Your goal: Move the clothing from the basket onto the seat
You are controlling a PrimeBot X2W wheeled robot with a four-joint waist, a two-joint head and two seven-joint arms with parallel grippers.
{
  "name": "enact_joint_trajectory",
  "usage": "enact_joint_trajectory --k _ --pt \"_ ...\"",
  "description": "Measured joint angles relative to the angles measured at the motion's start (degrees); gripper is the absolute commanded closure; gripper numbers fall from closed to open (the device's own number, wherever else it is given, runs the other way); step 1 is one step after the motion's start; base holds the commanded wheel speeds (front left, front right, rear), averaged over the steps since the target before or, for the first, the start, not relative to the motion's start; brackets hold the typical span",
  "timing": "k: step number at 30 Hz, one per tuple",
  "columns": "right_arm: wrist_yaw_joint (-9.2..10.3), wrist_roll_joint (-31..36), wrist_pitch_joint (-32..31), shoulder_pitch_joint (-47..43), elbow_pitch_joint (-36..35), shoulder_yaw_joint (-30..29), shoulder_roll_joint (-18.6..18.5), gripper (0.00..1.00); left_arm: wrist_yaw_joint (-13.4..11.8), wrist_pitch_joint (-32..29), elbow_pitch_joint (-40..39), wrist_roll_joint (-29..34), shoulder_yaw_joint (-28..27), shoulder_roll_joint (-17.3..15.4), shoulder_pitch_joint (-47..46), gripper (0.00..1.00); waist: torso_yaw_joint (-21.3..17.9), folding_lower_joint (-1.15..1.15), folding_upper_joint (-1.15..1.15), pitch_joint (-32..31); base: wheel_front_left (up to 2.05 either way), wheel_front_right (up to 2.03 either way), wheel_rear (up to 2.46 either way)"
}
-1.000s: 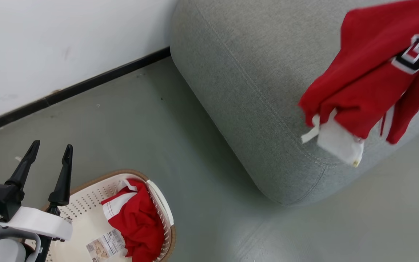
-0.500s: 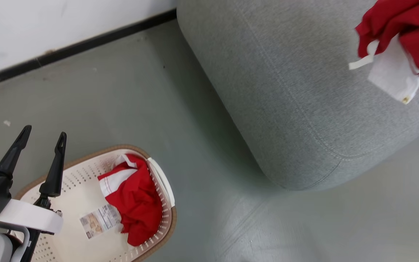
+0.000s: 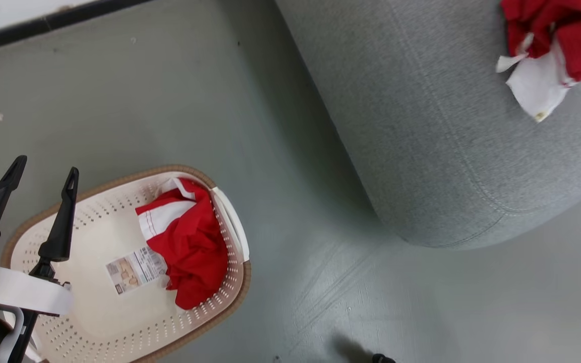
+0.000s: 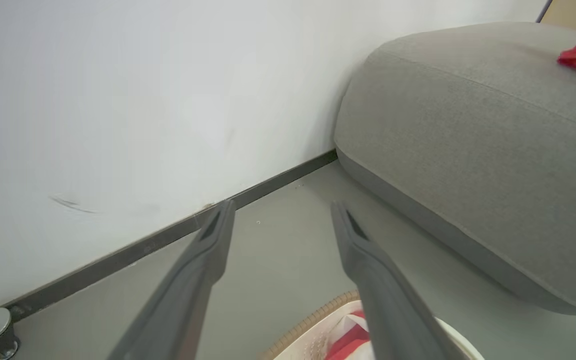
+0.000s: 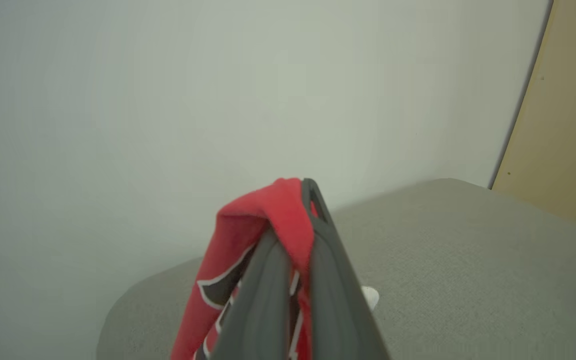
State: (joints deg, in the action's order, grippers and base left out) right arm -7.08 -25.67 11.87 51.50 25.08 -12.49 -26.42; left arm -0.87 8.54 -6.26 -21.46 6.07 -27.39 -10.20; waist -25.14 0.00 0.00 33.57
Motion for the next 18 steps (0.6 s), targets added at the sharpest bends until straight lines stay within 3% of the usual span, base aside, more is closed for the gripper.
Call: enact_joint_trajectory --k 12,18 --pt "0.0 -2.6 -2.7 -0.8 11.3 0.1 7.3 1.0 0.0 -1.4 -1.7 0.9 0.1 -1.5 -2.8 0.0 1.2 0.0 0.0 4.9 0.0 0.0 0.0" --pt "0.0 -4.5 -7.8 -0.8 17.0 -1.3 8.1 1.0 0.1 -1.9 -1.4 1.0 0.2 -1.8 -3.5 0.0 1.4 0.0 0.0 6.2 0.0 0.0 0.0"
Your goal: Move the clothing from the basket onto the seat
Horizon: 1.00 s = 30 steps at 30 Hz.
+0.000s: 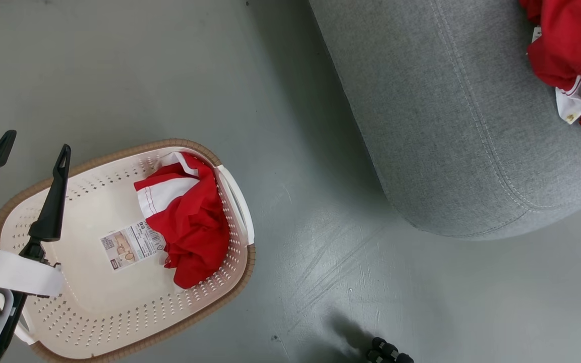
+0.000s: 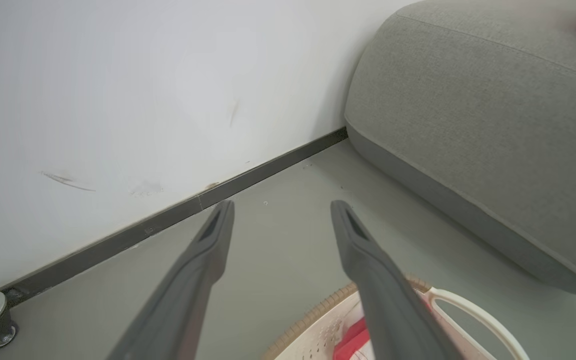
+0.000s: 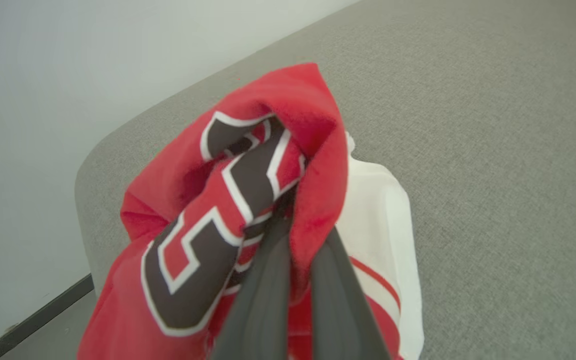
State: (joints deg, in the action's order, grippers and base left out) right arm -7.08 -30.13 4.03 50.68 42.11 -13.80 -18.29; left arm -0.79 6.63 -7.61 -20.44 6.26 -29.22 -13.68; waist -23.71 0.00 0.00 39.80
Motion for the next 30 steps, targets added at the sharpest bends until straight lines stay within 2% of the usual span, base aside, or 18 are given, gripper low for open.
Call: enact_joint_trajectory --k 5,6,7,9,20,27,30 --pt "0.0 0.1 -0.5 0.2 1.4 -0.5 0.2 1.0 0.0 0.0 0.8 0.7 -0.1 -0.1 0.0 0.0 0.0 0.0 0.0 0.2 0.0 0.0 0.0" --pt "0.0 0.2 -0.5 0.2 1.4 -0.7 0.2 0.76 0.0 0.0 0.9 0.8 -0.1 -0.1 0.0 0.0 -0.1 0.0 0.0 0.1 0.0 0.0 0.0" --pt "0.0 0.3 -0.5 0.3 1.4 -0.8 0.1 0.58 0.0 0.0 1.0 0.9 -0.1 -0.1 0.0 0.0 -0.1 0.0 0.0 0.1 0.0 0.0 0.0" --pt "0.0 0.8 -0.5 0.3 1.4 -1.1 0.2 0.0 0.0 0.0 1.3 0.9 -0.1 -0.1 0.0 0.0 -0.2 0.0 0.0 0.0 0.0 0.0 0.0" --pt "0.0 5.6 3.9 -3.0 0.4 -1.9 0.2 0.0 -0.6 1.3 3.2 0.9 -0.3 0.6 -0.1 0.0 -0.7 0.0 0.0 -1.4 0.0 0.0 0.0" --pt "0.0 6.3 5.6 -7.1 -3.2 1.0 5.6 0.0 -1.6 3.0 4.6 0.7 -1.0 2.5 -0.1 0.0 -0.5 0.0 0.0 -2.9 0.0 0.0 0.0" --pt "0.0 6.9 6.4 -8.7 -4.7 2.3 6.9 0.0 -2.0 3.6 5.4 -0.8 -1.8 3.7 -0.2 0.0 -0.1 0.0 0.0 -3.7 0.0 0.0 0.0"
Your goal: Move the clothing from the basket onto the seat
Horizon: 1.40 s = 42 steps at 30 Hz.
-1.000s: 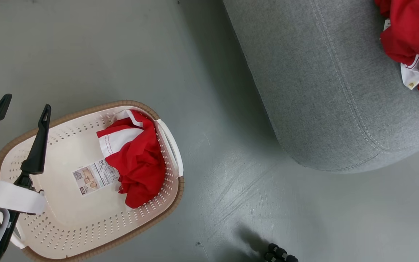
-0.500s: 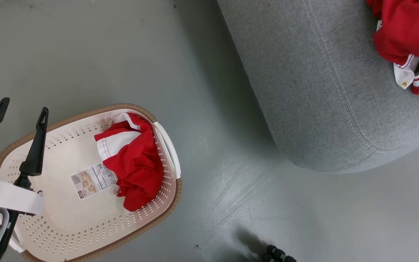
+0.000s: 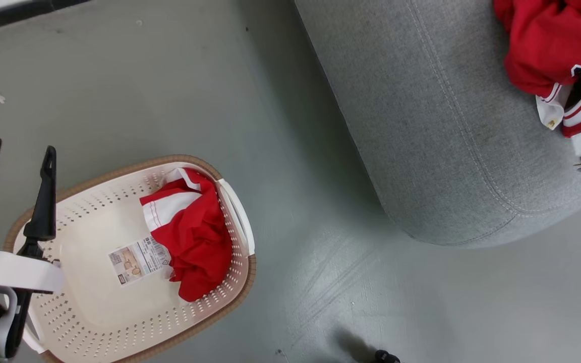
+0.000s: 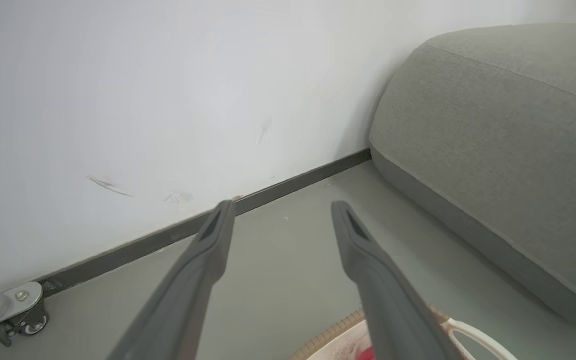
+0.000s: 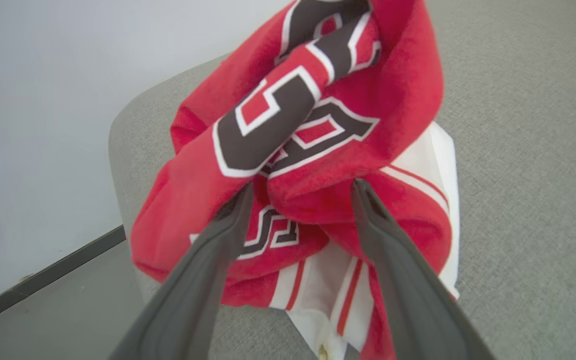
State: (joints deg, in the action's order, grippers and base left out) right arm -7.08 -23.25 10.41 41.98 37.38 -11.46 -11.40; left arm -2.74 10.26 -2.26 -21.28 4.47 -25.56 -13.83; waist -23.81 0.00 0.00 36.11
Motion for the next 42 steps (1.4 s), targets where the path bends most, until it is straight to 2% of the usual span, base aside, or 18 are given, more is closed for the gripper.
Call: enact_joint_trajectory --k 5,21,33,37,42 --pt "0.0 -0.3 0.7 -0.7 -2.7 2.2 2.0 0.0 -0.7 1.4 0.9 -0.9 -0.7 1.9 -0.3 0.0 0.9 0.0 0.0 -1.4 0.0 0.0 0.0" --pt "0.0 3.1 -0.9 -3.0 -7.2 11.9 3.0 0.0 -1.2 3.7 4.2 -3.8 -0.9 8.2 -0.3 0.0 6.0 0.0 0.0 -7.0 0.0 0.0 0.0" --pt "-0.01 8.3 2.1 -3.2 -8.1 16.4 -0.3 0.0 -0.2 4.1 5.9 -5.4 -0.9 11.6 -0.3 0.0 10.7 0.0 0.0 -11.5 0.0 0.0 0.0" --pt "0.0 8.6 3.4 -4.7 -8.2 16.3 -0.7 0.0 0.5 4.2 6.7 -5.5 -1.0 12.6 0.2 0.0 12.2 0.0 0.0 -13.2 0.0 0.0 0.0" --pt "0.0 8.8 3.9 -7.0 -8.5 19.1 -0.6 0.0 1.0 4.2 7.2 -5.4 -1.3 13.2 0.5 0.0 14.0 0.0 0.0 -15.4 0.0 0.0 0.0"
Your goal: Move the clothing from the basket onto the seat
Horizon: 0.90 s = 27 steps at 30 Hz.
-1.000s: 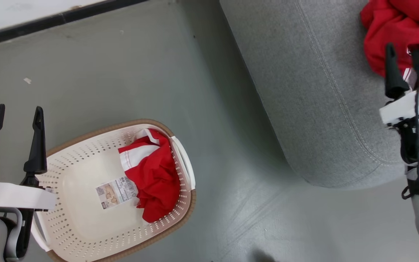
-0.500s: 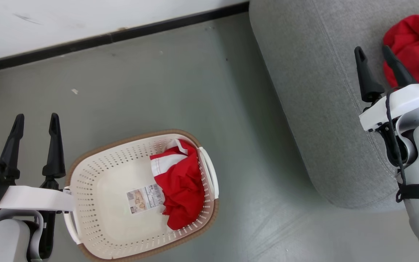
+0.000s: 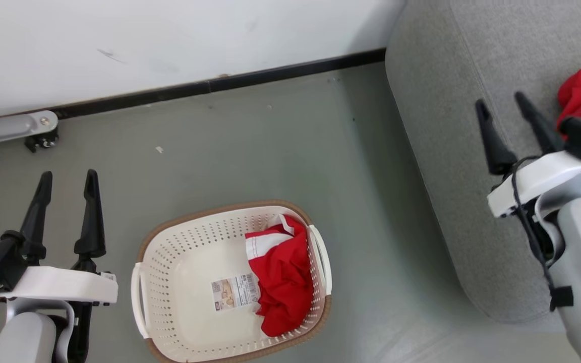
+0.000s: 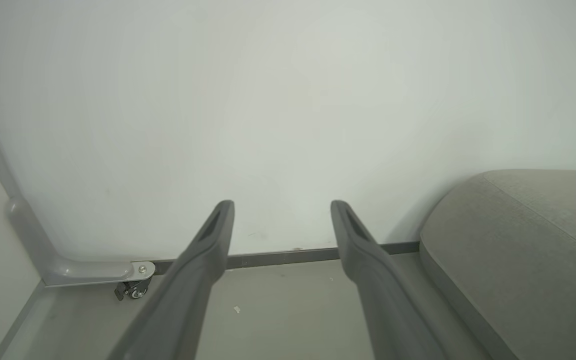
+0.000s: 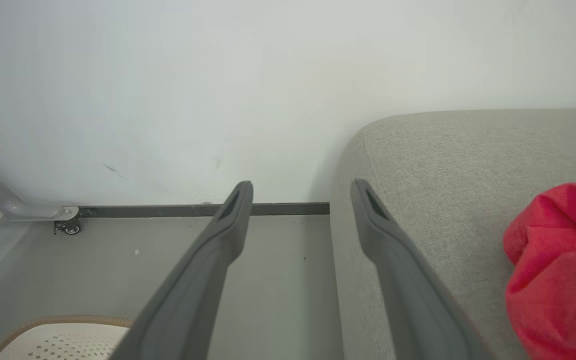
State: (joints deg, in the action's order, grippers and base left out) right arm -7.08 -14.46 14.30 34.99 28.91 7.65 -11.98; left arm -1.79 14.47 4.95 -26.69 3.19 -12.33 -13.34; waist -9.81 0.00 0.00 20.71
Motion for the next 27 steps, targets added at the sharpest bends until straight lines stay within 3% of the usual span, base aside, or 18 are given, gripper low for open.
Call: enact_joint_trajectory --k 5,11,27 --pt "-0.01 0.5 0.0 -2.3 -0.4 0.6 0.6 0.0 1.0 0.0 0.3 0.5 -0.7 1.0 1.6 0.0 1.6 0.0 0.0 -2.2 0.0 0.0 0.0" --pt "-0.01 0.9 0.0 -3.2 -6.7 -0.2 1.0 0.0 1.8 0.0 0.6 0.9 -1.9 1.9 2.8 0.0 3.3 0.0 0.0 -4.9 0.0 0.0 0.0" --pt "-0.01 4.0 0.0 -14.0 -13.9 -4.4 2.0 0.0 4.2 0.0 1.7 2.7 -4.1 4.2 7.8 0.0 7.2 0.0 0.0 -11.8 0.0 0.0 0.0"
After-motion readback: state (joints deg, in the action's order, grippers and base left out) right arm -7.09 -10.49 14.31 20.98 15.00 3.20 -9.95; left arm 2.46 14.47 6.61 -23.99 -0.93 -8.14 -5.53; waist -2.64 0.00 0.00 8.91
